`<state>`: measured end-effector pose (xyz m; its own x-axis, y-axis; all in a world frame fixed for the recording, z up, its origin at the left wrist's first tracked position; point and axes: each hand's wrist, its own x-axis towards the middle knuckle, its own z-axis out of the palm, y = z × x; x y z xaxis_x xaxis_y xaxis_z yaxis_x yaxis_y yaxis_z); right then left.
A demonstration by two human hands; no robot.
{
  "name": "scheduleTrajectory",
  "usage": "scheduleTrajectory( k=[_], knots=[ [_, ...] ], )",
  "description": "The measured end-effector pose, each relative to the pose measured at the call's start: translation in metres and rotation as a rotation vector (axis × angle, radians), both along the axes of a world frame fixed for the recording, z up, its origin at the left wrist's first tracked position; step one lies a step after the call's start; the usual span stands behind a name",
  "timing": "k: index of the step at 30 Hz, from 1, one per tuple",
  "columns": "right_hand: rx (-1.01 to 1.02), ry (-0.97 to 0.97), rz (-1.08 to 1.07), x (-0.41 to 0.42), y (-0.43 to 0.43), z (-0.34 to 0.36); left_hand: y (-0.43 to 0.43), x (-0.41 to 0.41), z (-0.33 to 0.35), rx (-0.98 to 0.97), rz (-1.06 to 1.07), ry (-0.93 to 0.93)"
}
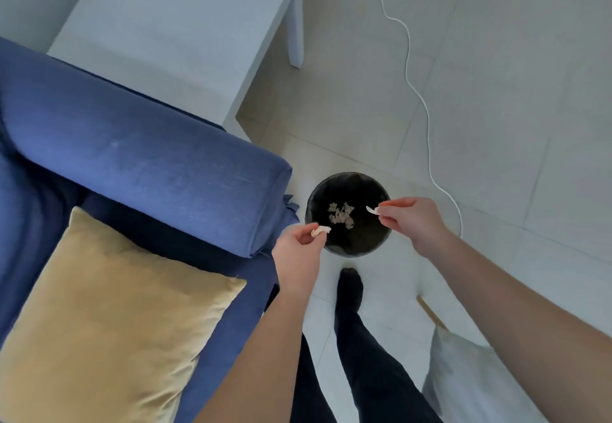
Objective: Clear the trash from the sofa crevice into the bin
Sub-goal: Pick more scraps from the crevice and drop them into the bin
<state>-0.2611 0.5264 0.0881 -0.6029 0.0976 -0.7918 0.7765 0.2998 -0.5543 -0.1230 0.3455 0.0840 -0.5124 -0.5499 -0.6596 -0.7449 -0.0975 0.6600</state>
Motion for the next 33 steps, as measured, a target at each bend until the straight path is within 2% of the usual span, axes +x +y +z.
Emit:
scheduleTrajectory(
  k=[11,20,23,33],
  knots=[
    [0.185,-0.073,-0.069,0.03,0.028,-0.078,0.039,-0.023,-0.074,-0.092,-0.151,-0.199],
    [0.221,-0.111,-0.033,0.024,0.02,-0.122,0.04,-0.031,-0.13,0.028,-0.105,-0.32],
    [0.181,-0.165,-0.089,0.023,0.019,-0.119,0.032,-0.022,-0.132,0.046,-0.104,-0.346],
    [0.08,-0.194,-0.004,0.015,0.004,-0.055,0.006,-0.014,-0.077,0.062,-0.046,-0.323]
  ],
)
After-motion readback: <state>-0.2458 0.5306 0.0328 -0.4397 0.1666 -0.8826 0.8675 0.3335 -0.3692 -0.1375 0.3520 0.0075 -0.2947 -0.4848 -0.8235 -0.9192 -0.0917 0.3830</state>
